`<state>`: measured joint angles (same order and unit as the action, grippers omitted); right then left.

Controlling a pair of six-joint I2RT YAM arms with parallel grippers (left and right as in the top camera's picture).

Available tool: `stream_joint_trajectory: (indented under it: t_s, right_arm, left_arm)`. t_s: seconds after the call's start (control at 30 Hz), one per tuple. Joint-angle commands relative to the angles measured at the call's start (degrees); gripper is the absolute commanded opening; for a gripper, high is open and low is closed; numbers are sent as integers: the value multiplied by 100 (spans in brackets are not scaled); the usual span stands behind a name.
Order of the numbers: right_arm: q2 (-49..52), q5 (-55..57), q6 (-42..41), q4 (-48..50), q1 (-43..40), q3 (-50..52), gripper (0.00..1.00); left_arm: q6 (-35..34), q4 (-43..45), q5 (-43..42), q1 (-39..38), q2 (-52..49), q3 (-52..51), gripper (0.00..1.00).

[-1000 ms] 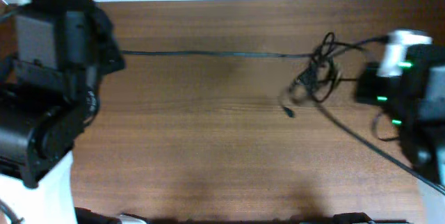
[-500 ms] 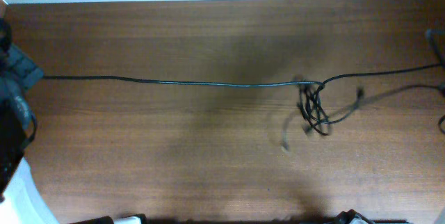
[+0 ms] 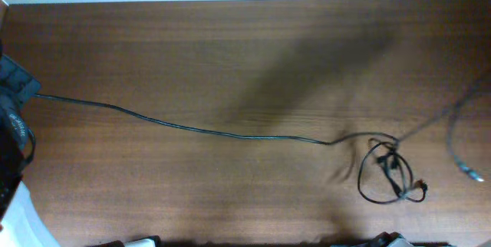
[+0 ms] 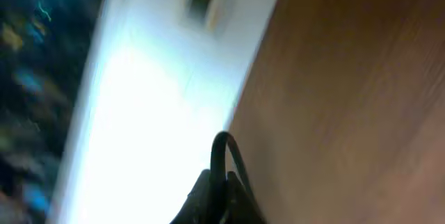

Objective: Untangle cables

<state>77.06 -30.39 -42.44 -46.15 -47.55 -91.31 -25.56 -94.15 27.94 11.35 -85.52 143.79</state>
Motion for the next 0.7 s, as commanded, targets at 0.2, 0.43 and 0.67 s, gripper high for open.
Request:
stream_joint_trajectory:
  t_s: [0.2,0.43,0.67]
  right_arm:
    - [-376,2544,1526,-758,6203,-129,4]
    - [651,4301,1523,-540,9558,-129,4]
    - [1679,4063,1523,24,8356,-129,4]
  left_arm:
    - [-48,52,-315,42,35,37,0]
    - [59,33,-496,42,-9,37,0]
    - [188,-26,-789,42,-13,37,0]
